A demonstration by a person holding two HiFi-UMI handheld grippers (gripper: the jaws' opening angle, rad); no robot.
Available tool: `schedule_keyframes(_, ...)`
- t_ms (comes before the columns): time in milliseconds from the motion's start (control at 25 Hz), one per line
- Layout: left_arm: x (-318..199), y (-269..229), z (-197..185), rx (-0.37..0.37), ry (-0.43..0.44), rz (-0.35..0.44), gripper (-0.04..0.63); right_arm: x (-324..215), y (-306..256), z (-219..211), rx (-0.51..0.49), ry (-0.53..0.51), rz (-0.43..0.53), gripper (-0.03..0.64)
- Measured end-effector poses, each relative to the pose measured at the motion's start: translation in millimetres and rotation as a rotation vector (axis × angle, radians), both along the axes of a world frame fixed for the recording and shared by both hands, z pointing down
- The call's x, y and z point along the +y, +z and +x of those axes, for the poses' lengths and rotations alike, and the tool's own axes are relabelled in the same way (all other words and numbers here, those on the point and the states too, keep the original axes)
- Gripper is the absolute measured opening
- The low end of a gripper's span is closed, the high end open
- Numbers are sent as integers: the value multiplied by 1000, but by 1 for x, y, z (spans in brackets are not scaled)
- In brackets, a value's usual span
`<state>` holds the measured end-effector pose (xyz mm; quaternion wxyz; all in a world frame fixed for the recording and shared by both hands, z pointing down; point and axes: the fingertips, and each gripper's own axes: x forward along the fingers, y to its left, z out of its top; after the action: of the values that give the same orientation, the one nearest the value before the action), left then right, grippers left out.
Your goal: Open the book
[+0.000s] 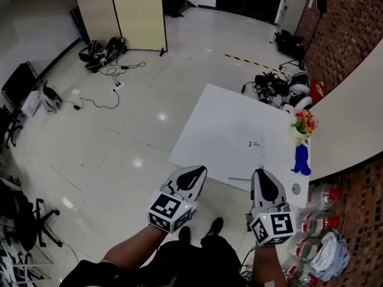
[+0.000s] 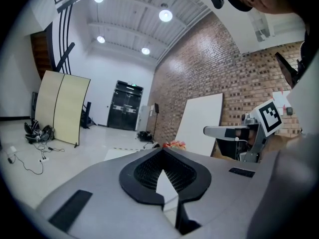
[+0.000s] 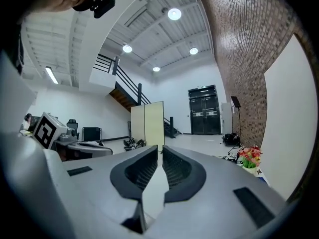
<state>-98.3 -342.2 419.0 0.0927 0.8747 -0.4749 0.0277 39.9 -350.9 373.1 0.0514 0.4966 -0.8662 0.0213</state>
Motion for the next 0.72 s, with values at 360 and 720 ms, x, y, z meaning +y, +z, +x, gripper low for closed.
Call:
schedule_keyframes(360,-97,-2,40,-43,-73,-22,2,-100,-4,31,-40,-106,19,5)
schedule_keyframes(720,-174,43,33,-101,-137,-128,2,-187,70,13,67,-104,-190,6)
